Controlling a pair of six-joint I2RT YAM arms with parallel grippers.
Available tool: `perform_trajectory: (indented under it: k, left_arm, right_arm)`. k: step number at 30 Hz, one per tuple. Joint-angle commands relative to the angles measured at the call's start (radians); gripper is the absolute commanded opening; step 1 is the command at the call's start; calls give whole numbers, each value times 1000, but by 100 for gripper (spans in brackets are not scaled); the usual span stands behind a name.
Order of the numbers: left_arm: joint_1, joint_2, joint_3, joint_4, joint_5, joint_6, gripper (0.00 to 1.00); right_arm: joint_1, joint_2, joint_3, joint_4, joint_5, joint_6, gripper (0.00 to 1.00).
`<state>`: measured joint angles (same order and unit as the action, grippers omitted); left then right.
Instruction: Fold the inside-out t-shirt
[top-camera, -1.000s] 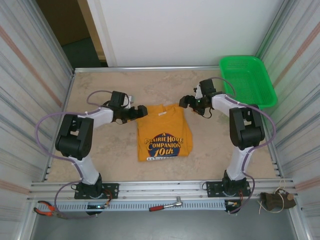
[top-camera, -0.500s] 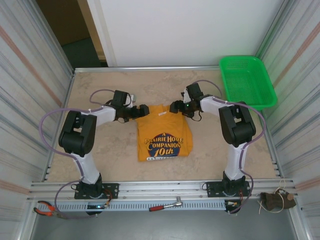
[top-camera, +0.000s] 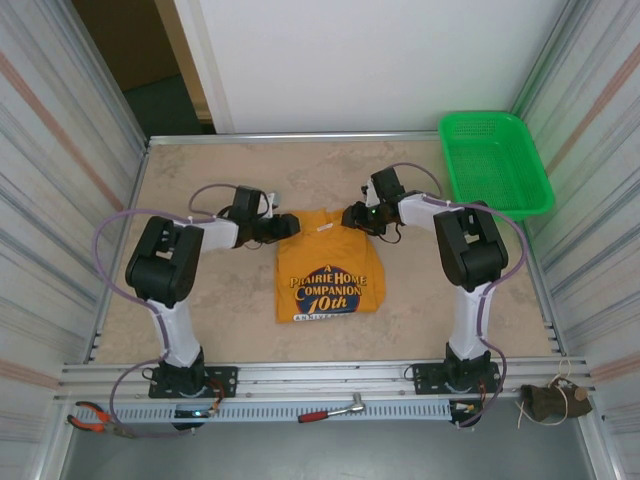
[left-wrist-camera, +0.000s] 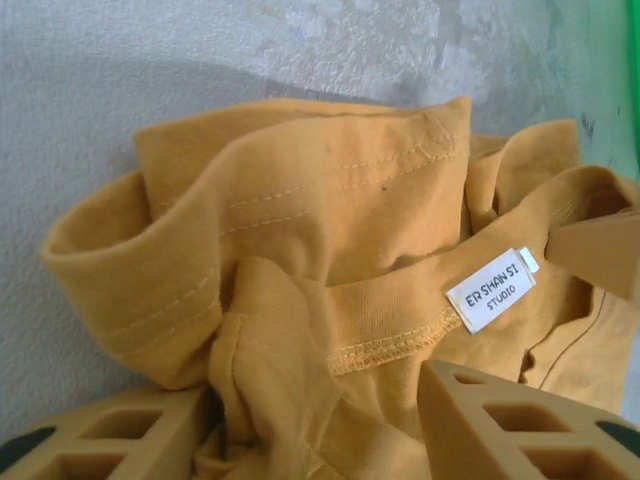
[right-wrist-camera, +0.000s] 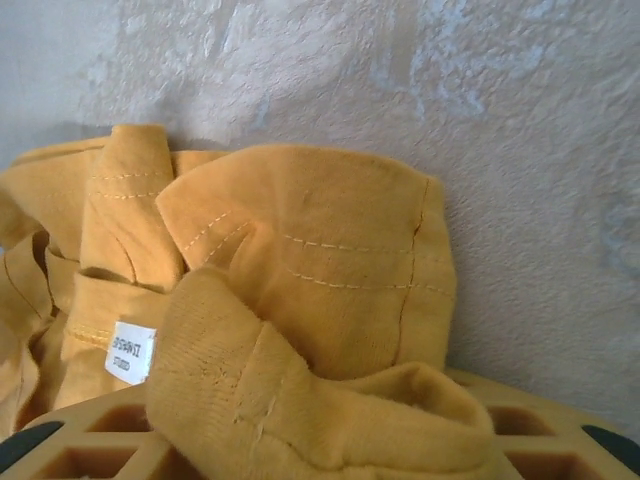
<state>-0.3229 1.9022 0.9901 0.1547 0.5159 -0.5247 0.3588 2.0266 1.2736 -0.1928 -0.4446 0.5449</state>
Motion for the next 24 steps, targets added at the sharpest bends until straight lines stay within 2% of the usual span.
perform_trajectory:
  k: [1, 3, 5, 6, 7, 11, 14, 20, 24]
  left_arm:
    - [-9, 41, -25, 22, 12, -24, 38]
    - [-10, 54, -21, 31, 9, -29, 25]
    - [-8, 54, -10, 29, 3, -26, 4]
    - [-6, 45, -6, 21, -1, -24, 0]
    - [-4, 26, -5, 19, -5, -19, 0]
    - [9, -76, -8, 25, -31, -16, 0]
    - [27, -93, 42, 25, -9, -26, 0]
    - [69, -37, 249, -16, 42, -28, 0]
    - [84, -11, 464, -95, 63, -14, 0]
  right_arm:
    - [5, 43, -5, 19, -44, 23, 37]
    - [2, 51, -3, 26, -62, 31, 25]
    - [-6, 50, -2, 33, -82, 36, 12]
    - [-13, 41, -5, 38, -96, 41, 5]
    - [-22, 23, -16, 54, -112, 51, 0]
    - [-57, -67, -45, 97, -143, 97, 0]
    - [-79, -81, 4, 98, -165, 130, 0]
    - [-115, -13, 221, 47, -198, 174, 0]
    - [-137, -3, 397, -20, -204, 189, 0]
